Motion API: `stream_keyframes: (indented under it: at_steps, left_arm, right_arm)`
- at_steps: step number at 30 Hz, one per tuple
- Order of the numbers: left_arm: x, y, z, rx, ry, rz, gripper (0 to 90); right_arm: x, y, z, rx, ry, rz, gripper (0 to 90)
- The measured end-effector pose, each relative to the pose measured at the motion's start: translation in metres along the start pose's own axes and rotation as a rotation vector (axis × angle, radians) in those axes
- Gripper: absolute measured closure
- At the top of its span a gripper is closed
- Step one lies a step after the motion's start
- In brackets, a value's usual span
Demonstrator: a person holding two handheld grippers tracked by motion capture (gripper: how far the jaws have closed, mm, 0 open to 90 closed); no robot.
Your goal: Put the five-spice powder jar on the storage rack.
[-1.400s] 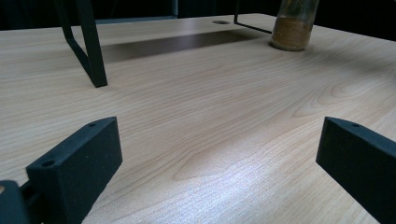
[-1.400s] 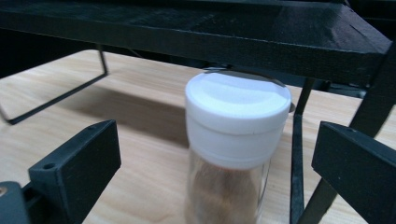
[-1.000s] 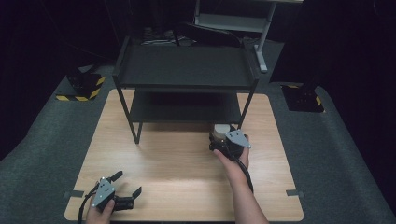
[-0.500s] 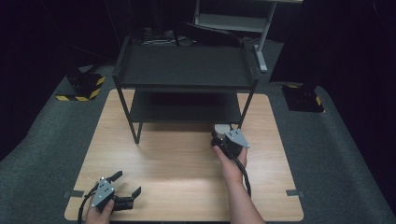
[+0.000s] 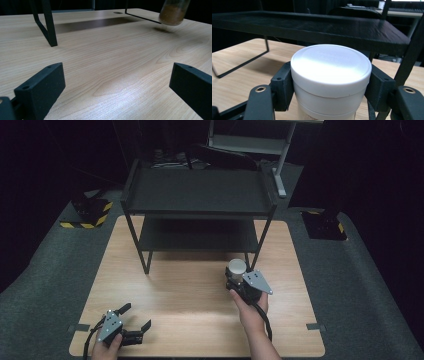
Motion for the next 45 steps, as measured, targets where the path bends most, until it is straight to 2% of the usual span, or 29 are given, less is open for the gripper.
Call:
stream_keyframes:
  at_steps: [7,12,13,17,25,37,45]
  left_arm:
    - [0.0,0.0,0.0,0.0,-0.002,0.001,0.5]
    - [0.0,0.0,0.0,0.0,-0.003,0.001,0.6]
    - [0.0,0.0,0.0,0.0,-0.002,0.001,0.6]
    - [0.0,0.0,0.0,0.0,-0.002,0.001,0.5]
    - [0.0,-0.001,0.0,0.004,-0.001,0.002,0.5]
    - [0.0,-0.001,0.001,0.007,0.002,0.002,0.5]
    - [0.0,-0.002,0.001,0.009,0.002,0.001,0.5]
  right_arm:
    - [-0.013,-0.005,0.022,-0.046,0.017,-0.012,33.8]
    - [-0.036,-0.01,0.032,-0.075,0.015,-0.026,33.8]
    - [-0.045,-0.012,0.034,-0.08,0.02,-0.022,33.8]
    - [-0.059,-0.016,0.035,-0.088,0.03,-0.026,33.8]
    - [-0.088,-0.024,0.022,-0.089,0.077,-0.015,33.7]
    - [-0.11,-0.029,-0.002,-0.057,0.122,-0.016,33.7]
    - [-0.121,-0.03,-0.015,-0.034,0.128,-0.005,33.7]
Point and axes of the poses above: each handheld gripper's, and its own axes: z roughly backward along the jaws, x roughly out of its underside, y roughly to its right, the point moved 3 cm from there along -z, roughly forward along the jaws, and after that the axes turned 6 degrees about -y, right-handed, at the moved point
